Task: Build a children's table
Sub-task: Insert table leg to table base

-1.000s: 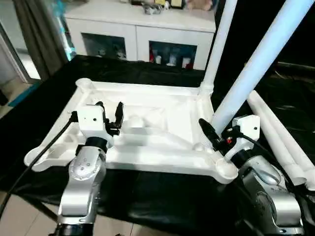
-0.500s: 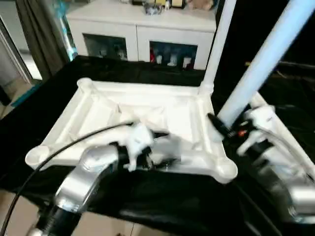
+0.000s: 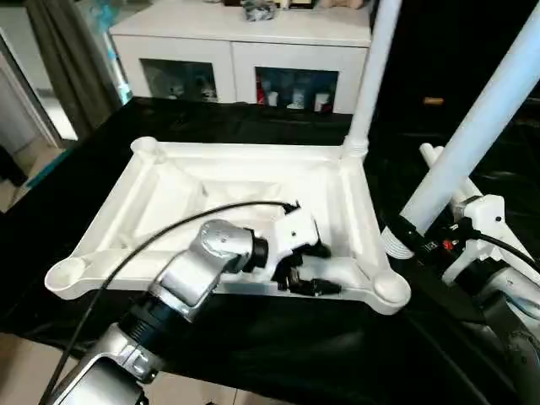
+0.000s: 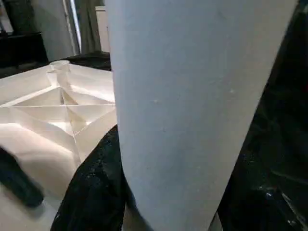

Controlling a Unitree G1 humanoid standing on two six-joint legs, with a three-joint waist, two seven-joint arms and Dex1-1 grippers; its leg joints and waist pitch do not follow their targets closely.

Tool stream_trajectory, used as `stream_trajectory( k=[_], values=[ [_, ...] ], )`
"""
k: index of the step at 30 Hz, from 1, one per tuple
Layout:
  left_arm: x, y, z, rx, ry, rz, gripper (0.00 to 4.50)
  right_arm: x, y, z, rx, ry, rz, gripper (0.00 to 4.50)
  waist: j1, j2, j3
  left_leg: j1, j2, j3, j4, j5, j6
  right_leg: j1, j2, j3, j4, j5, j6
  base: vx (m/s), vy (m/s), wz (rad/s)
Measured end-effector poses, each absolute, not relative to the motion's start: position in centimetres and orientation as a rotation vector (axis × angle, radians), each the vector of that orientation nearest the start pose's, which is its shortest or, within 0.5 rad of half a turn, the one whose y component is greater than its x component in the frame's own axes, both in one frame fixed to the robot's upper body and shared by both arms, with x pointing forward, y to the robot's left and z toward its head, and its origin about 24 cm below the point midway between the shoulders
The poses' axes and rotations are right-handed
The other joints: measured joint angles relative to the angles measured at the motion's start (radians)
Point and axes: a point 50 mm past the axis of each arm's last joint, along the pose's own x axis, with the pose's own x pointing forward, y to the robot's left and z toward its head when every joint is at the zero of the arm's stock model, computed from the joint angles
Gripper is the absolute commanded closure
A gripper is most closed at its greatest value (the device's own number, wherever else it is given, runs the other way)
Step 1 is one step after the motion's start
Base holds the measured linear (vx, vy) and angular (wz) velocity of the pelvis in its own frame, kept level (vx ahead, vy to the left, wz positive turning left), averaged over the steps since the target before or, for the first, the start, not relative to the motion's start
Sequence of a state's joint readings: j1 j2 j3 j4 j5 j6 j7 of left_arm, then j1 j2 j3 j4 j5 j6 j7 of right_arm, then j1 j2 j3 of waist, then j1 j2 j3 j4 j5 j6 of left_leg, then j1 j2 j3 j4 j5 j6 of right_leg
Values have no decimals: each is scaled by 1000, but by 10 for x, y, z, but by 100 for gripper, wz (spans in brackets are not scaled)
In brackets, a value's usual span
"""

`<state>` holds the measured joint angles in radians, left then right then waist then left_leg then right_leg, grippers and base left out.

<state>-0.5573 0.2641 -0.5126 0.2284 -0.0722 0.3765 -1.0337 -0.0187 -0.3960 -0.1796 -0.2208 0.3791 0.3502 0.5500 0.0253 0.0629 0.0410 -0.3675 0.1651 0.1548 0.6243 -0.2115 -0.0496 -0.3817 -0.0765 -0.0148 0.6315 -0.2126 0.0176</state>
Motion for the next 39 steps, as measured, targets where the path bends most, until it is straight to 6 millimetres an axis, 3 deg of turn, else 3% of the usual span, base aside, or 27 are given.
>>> stream_trajectory(
  k=[5,19,28,34,39],
  values=[
    [289,48,54,450,425,-1420,218,246,-213,93,-4,80,469,257,3,12,-2,0,0,1,0,0,0,0,0,0,-1,0,0,0,0,0],
    [295,45,48,505,466,-1451,323,245,-208,96,-12,79,486,257,2,19,-2,0,0,1,0,0,0,-1,0,1,-3,0,0,0,0,0],
    [297,50,53,393,473,-1449,406,248,-203,97,-12,73,501,257,0,20,-2,0,0,2,-3,0,0,-2,0,0,-5,0,0,0,0,0],
    [303,74,53,364,485,-1377,447,260,-189,105,6,33,550,257,-23,12,2,-2,2,3,-6,0,0,-2,0,0,-5,0,0,0,0,0],
    [307,106,59,378,490,-1279,449,272,-176,98,41,61,602,257,-46,-9,11,-5,4,7,-9,0,0,-9,1,-1,-5,0,0,0,0,0]
  ],
)
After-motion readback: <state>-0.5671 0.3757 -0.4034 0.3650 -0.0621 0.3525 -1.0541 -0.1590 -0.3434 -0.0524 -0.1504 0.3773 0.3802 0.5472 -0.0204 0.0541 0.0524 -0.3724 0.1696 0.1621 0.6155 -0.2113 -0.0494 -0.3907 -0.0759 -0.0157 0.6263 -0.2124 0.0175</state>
